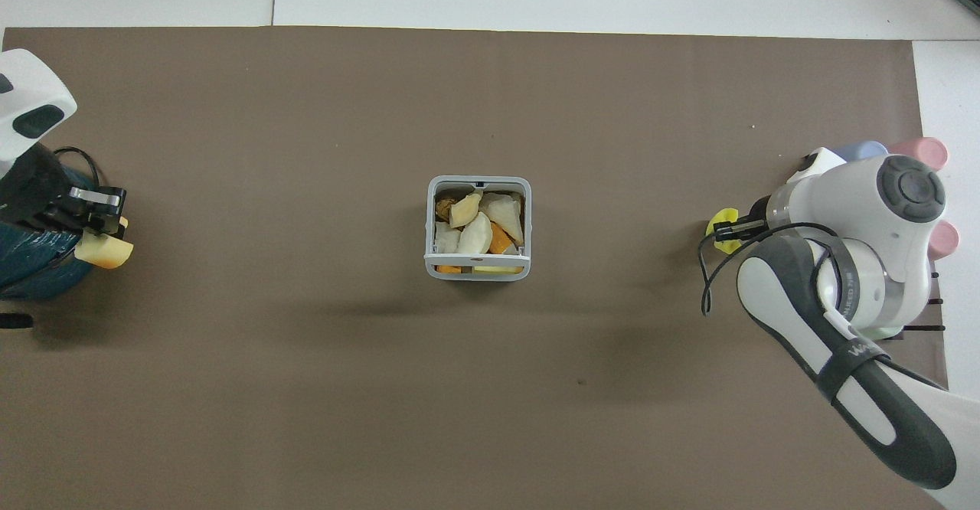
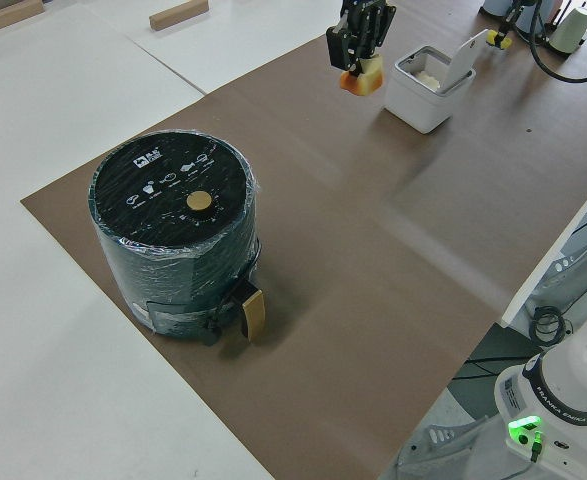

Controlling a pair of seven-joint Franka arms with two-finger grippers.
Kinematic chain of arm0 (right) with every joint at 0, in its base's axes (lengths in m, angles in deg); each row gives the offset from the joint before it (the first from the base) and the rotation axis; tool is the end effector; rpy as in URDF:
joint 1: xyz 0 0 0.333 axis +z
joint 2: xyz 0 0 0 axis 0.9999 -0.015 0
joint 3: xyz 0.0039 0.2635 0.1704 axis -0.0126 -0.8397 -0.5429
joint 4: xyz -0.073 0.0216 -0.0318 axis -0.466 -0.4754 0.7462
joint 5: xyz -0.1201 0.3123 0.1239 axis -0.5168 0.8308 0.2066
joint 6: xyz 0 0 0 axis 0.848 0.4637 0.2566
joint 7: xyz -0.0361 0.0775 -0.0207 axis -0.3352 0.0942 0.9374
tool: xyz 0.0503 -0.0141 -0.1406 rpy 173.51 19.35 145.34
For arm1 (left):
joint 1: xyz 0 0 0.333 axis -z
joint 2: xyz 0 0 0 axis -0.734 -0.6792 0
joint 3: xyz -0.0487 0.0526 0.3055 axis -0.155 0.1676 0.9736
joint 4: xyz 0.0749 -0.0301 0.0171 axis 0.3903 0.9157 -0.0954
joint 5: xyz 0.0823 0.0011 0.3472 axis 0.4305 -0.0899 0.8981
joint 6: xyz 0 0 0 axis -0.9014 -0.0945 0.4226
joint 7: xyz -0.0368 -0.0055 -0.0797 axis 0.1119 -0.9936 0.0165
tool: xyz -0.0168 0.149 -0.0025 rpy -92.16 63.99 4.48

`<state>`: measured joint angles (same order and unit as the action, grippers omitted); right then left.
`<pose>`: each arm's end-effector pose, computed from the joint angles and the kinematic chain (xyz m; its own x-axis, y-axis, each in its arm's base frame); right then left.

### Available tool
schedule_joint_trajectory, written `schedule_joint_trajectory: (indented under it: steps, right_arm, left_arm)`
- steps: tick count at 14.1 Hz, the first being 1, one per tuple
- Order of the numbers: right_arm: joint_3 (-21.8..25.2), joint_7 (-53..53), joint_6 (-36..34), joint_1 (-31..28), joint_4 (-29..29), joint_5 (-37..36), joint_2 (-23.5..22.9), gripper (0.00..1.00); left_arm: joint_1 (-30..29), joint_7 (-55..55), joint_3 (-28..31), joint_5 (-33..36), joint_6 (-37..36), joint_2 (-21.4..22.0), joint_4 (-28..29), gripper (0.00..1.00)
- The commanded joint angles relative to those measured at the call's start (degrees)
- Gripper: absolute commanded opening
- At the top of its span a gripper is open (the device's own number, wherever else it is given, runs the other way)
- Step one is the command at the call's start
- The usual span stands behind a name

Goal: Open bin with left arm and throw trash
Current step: 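Carry the yellow block over the bin and open the right gripper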

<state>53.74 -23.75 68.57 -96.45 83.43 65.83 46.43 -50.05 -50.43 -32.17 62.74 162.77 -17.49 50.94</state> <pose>0.5479 0.0156 0.3159 0.9927 0.1165 0.0315 0.1177 -0.9923 -0.0383 0.5121 -0.0355 0.5412 0.9786 -0.0674 -0.1947 -0.0718 -0.9973 -0.0156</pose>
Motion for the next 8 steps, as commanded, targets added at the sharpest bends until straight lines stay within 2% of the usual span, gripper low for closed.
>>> schedule_joint_trajectory:
  steps: [1, 2, 4, 6, 8]
  right_arm:
    - [-0.5, -9.8, -10.6, 4.6, -10.2, 0.6, 0.6, 0.0]
    - [-0.5, -14.2, -11.5, 6.6, -12.5, 2.6, 0.2, 0.0]
    - [-0.5, -21.1, -10.4, 10.0, -15.4, 12.5, -1.0, 0.0]
    - [-0.5, -28.0, -4.1, 13.7, -15.7, 24.1, -1.4, 0.0]
    - [-0.5, -34.9, 1.6, 18.2, -15.7, 29.6, -2.2, 0.0]
  left_arm:
    - [-0.8, -0.8, -0.4, 0.6, 3.2, 2.8, 4.4, 0.0]
    - [-0.6, -0.7, -0.4, 0.6, 4.3, 2.8, 4.4, 0.0]
    - [-0.2, -0.4, -0.4, -0.3, 6.7, 2.5, 4.4, 0.0]
    - [-0.3, 0.0, -0.4, -3.4, 8.9, 2.4, 4.4, 0.0]
    - [-0.1, 2.3, -0.5, -4.5, 9.8, 2.3, 4.4, 0.0]
